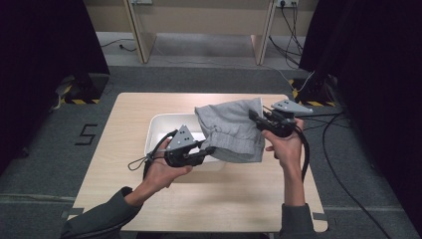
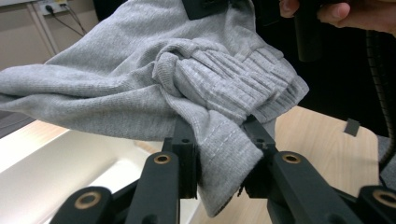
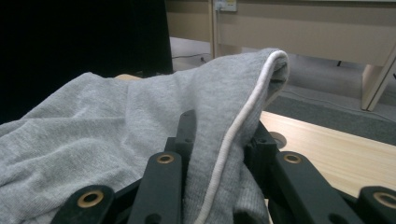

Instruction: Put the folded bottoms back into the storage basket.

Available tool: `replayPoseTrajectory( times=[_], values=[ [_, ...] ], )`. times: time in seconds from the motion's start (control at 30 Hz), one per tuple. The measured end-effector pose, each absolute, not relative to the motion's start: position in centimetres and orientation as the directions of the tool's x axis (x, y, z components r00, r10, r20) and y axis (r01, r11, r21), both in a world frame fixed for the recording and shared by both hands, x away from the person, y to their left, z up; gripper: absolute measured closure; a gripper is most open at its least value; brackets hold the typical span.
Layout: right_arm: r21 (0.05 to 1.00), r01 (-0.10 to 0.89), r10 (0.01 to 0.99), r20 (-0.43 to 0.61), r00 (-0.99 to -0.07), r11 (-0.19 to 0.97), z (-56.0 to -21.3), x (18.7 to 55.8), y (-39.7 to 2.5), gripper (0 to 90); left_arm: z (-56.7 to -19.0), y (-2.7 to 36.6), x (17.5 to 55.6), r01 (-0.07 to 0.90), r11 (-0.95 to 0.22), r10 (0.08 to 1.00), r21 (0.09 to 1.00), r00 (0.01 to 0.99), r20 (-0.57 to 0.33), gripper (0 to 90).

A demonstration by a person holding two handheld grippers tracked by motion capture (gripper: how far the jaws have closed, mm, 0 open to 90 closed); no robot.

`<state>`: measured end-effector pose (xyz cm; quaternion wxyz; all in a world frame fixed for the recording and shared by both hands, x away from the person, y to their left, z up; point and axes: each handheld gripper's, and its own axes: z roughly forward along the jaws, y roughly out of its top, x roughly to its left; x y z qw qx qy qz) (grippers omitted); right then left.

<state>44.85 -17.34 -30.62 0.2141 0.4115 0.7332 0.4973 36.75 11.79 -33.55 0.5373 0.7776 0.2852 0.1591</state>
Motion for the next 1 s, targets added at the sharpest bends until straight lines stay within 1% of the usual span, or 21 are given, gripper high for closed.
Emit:
replayPoseTrajectory(
  times=[1.0],
  values=[
    [0.886,0.393,0.751,0.082,-0.656,0.247,-31.6,48.9,-9.3,72.9,-35.4,18.4,37.8,0.34,-0.21,0.71,0.917,0.698,-0.096,71.2]
  ],
)
